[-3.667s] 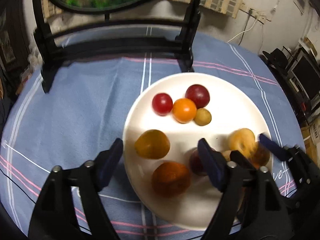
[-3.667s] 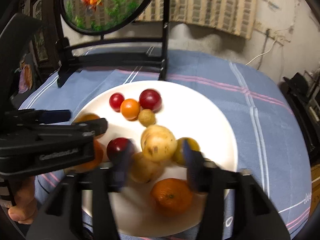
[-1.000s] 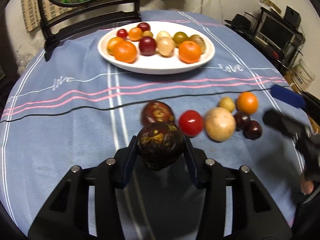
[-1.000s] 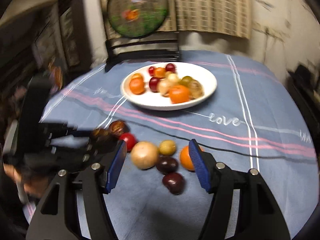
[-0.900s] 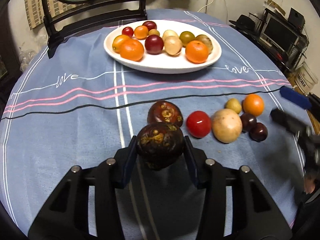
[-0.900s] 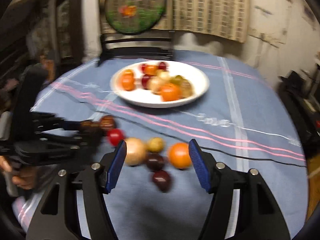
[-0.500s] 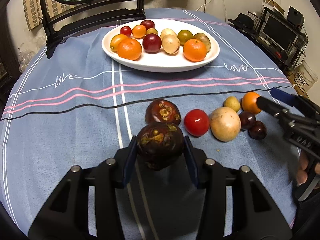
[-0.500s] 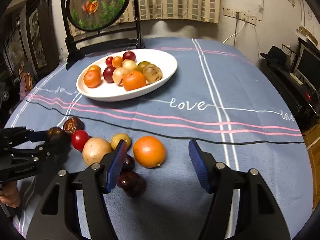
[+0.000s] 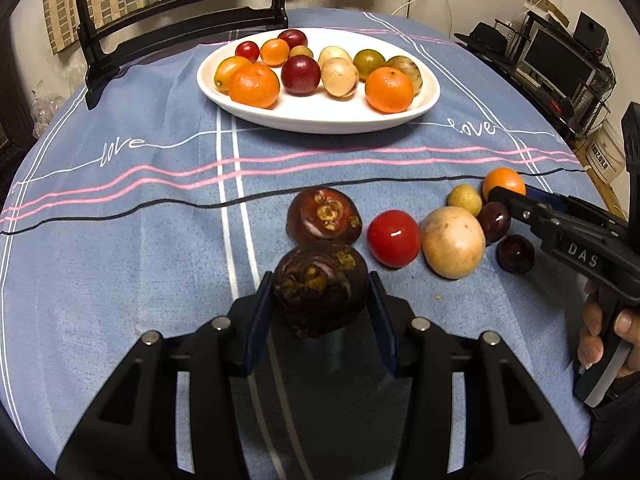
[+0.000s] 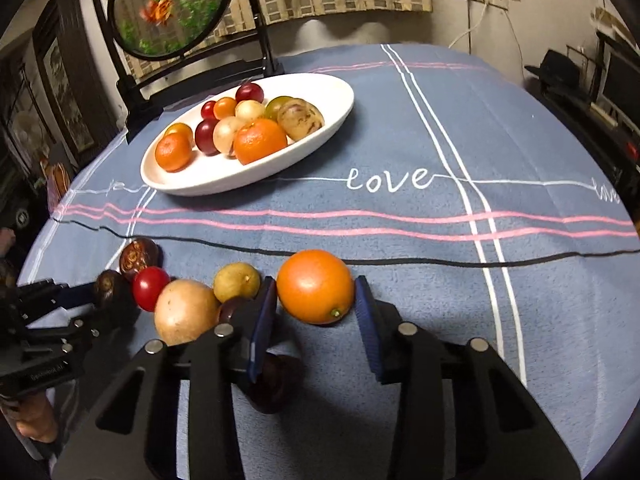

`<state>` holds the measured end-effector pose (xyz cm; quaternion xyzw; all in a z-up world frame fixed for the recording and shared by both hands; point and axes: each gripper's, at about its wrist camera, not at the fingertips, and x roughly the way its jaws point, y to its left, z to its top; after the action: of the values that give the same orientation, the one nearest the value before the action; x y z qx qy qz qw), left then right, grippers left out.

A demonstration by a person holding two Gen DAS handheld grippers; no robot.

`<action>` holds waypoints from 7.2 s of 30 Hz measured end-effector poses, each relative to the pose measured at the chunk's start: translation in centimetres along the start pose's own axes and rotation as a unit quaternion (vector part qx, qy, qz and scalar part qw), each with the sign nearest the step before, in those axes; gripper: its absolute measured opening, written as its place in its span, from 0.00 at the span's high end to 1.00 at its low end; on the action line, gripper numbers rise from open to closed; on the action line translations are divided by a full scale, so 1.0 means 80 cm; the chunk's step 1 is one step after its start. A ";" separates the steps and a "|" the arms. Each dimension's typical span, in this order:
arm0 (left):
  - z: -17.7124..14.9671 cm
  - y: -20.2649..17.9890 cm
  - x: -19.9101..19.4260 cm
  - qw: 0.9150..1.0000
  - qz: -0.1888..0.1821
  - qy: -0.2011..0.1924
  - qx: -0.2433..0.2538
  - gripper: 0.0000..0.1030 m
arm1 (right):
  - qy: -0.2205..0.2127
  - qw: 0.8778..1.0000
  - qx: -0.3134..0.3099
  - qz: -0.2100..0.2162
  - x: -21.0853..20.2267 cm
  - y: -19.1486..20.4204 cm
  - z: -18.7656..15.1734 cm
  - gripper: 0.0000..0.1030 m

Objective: Organize fruits
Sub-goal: 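Grasp a large orange with the right gripper, then carry both fruits onto the white plate and open both grippers, then withdraw both grippers from the plate back toward the fruit pile, then grasp a dark red plum with the right gripper while the left grasps a dark brown mottled fruit, then carry both fruits onto the white plate and open both grippers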

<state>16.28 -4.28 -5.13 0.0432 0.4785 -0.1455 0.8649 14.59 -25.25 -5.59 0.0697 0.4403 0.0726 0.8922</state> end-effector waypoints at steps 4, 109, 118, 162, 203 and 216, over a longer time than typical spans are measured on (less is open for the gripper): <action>0.001 0.002 -0.002 1.000 -0.008 -0.007 -0.005 0.56 | -0.014 1.000 0.017 0.013 -0.013 -0.007 0.003 0.62; 0.035 0.052 -0.001 0.998 0.026 -0.004 -0.054 0.11 | 0.053 0.984 -0.164 -0.036 -0.017 0.060 -0.034 0.39; 0.032 0.044 0.006 0.999 0.021 0.006 -0.039 0.11 | 0.067 0.983 -0.164 -0.039 -0.012 0.059 -0.035 0.70; 0.046 -0.003 0.036 0.999 0.034 0.002 0.010 0.54 | 0.065 0.988 -0.141 -0.016 -0.010 0.052 -0.031 0.70; 0.147 0.028 -0.044 0.998 0.003 -0.061 0.002 0.60 | -0.095 0.991 -0.077 0.045 -0.063 0.063 0.112 0.70; 0.214 0.043 0.037 0.999 0.029 -0.029 -0.034 0.59 | -0.009 0.996 0.031 0.086 0.084 0.076 0.211 0.69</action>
<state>32.70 -5.27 1.36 0.0237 0.4565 -0.1056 0.8831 31.63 -19.03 0.52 0.1355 0.4271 0.1345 0.8838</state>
